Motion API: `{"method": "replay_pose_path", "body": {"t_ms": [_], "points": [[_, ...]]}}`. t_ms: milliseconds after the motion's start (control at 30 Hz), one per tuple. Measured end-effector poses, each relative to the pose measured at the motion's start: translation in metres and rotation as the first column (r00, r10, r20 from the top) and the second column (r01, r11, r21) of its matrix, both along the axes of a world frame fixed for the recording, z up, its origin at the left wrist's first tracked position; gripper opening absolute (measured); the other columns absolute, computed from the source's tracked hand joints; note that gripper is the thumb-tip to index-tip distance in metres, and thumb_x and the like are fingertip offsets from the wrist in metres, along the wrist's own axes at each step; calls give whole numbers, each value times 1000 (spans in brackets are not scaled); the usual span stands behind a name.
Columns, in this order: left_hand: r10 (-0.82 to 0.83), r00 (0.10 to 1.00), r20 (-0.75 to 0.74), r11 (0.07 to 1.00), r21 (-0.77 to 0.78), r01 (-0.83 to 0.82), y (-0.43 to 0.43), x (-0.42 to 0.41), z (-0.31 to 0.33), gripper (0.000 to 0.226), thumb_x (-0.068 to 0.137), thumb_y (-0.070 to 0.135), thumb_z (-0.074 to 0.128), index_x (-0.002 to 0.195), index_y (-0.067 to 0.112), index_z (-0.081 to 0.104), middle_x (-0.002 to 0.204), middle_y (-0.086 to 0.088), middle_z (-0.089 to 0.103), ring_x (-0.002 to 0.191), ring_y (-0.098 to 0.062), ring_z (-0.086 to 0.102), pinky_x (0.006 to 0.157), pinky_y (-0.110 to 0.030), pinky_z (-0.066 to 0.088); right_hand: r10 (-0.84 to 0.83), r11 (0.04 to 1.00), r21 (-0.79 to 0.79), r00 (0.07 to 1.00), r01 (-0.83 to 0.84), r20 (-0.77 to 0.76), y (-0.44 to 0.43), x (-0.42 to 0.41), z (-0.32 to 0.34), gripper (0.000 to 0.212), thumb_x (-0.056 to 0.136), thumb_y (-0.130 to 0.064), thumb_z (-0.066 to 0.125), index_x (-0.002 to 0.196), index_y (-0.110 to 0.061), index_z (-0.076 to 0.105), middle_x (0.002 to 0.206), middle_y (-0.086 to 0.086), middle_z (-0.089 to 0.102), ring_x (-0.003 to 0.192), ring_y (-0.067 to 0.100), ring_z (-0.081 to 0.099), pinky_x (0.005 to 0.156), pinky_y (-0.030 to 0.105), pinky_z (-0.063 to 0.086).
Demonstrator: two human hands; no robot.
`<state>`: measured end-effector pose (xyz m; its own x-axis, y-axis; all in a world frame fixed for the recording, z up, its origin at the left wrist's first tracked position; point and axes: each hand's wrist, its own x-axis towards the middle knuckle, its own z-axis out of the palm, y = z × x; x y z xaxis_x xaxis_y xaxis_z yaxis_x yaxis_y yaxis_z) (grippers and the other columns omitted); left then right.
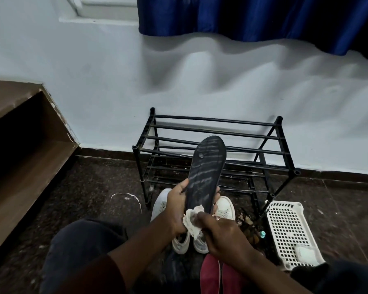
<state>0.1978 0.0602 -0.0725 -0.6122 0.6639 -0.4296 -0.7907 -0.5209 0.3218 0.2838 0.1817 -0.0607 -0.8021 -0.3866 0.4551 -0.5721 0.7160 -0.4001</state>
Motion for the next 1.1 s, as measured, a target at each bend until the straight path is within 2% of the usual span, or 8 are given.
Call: {"method": "replay_pose_path", "body": {"t_ms": [67,133,233,400,533,733,933,1100], "points": [[-15,1000,-13,1000,28,15,3,-3,-2,64,91,44,39,133,-3,49,128,-20,53,108,-34,55,99,-42,39,61,993,102,996,-54,-72,14,-14,-2,38,69,-8,48,106,-14,48,72,-1,65,56,10,56,49,19,40],[-39,999,-31,999,24,39,8,-6,-1,65,92,46,36,139,2,44,136,-17,48,117,-34,51,105,-43,35,-22,987,155,992,41,-124,21,-31,1,44,63,-5,52,106,-14,48,71,-1,65,56,9,54,49,19,37],[-66,997,-47,998,10,67,14,-12,1,66,92,48,35,139,3,43,143,-16,41,124,-35,45,112,-45,28,-189,981,14,978,191,-88,15,-46,3,41,66,-4,52,106,-14,49,63,-1,65,43,13,54,44,19,35],[52,998,-32,998,45,-51,16,-31,-4,65,90,48,34,126,-1,58,128,-19,56,108,-35,59,90,-45,50,-36,994,-101,999,35,-10,-1,-38,-10,31,77,-11,46,106,-16,51,69,0,66,63,11,55,57,15,38],[49,998,-41,996,77,-46,16,-38,-8,68,93,52,29,137,4,46,136,-13,49,116,-31,53,93,-41,46,44,996,-67,995,-50,-88,17,-45,-12,26,78,-8,47,103,-15,52,85,1,71,75,10,61,65,17,45],[-12,999,-43,996,85,16,27,-33,-8,63,94,49,33,144,11,38,145,-12,41,122,-34,47,105,-48,37,-208,978,-13,970,208,-129,22,-62,-12,26,79,-9,42,103,-15,51,74,1,67,52,16,58,46,22,42],[40,996,-76,998,60,-36,22,-38,-6,66,91,50,32,131,1,53,132,-16,52,110,-32,57,90,-42,49,-32,993,-116,995,21,-94,11,-48,-15,26,78,-6,48,98,-10,64,83,2,70,69,11,61,61,16,42],[22,997,-71,998,67,-17,16,-40,-10,66,93,50,32,142,7,40,143,-10,43,123,-29,47,99,-42,41,-20,999,26,968,27,-251,26,-58,-21,22,90,-8,38,103,-10,55,91,8,71,75,18,68,55,25,53]]}}
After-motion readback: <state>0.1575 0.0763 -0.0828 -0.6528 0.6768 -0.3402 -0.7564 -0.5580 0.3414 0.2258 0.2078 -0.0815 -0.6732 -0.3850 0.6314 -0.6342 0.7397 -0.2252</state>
